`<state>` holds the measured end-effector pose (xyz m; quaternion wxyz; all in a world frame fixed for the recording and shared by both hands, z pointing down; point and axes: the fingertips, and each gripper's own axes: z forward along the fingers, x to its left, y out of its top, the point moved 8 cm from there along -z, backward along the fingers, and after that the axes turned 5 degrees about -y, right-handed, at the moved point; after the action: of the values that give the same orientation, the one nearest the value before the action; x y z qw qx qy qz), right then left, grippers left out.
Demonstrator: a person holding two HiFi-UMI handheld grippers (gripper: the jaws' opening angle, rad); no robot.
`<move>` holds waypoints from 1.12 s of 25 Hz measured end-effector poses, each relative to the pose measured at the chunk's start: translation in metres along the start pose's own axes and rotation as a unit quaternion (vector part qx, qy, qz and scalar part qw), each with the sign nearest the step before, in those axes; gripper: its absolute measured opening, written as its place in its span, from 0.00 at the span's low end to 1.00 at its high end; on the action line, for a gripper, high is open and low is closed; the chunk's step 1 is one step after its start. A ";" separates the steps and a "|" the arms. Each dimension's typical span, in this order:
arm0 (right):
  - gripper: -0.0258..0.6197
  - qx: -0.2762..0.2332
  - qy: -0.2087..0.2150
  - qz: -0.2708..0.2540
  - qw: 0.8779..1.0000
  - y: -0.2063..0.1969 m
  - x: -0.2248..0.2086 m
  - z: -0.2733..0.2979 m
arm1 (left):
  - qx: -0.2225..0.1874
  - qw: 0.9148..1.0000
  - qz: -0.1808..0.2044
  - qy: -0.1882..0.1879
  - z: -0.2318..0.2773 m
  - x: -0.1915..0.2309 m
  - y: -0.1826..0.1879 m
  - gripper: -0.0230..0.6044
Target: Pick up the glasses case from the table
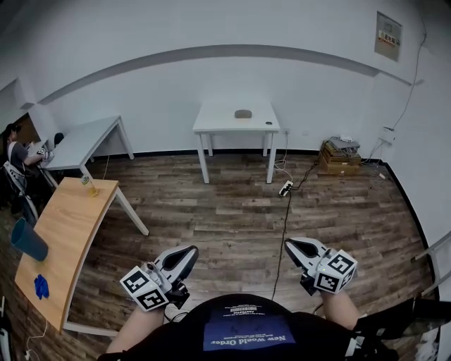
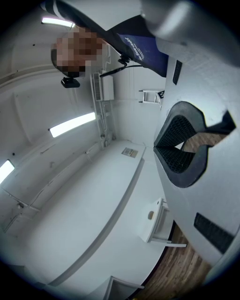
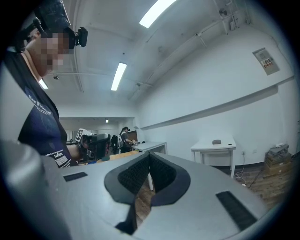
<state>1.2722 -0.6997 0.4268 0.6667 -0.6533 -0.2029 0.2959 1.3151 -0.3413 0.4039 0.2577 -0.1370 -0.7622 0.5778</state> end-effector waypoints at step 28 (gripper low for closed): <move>0.04 0.038 0.120 0.008 0.992 -0.008 -0.043 0.104 | -0.013 0.996 -0.012 0.083 -0.013 0.044 -0.006 0.03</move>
<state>1.1727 -0.6495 0.4469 0.7082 -0.6599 -0.1046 0.2281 1.2861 -0.3101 0.4227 0.3254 -0.1791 -0.7470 0.5513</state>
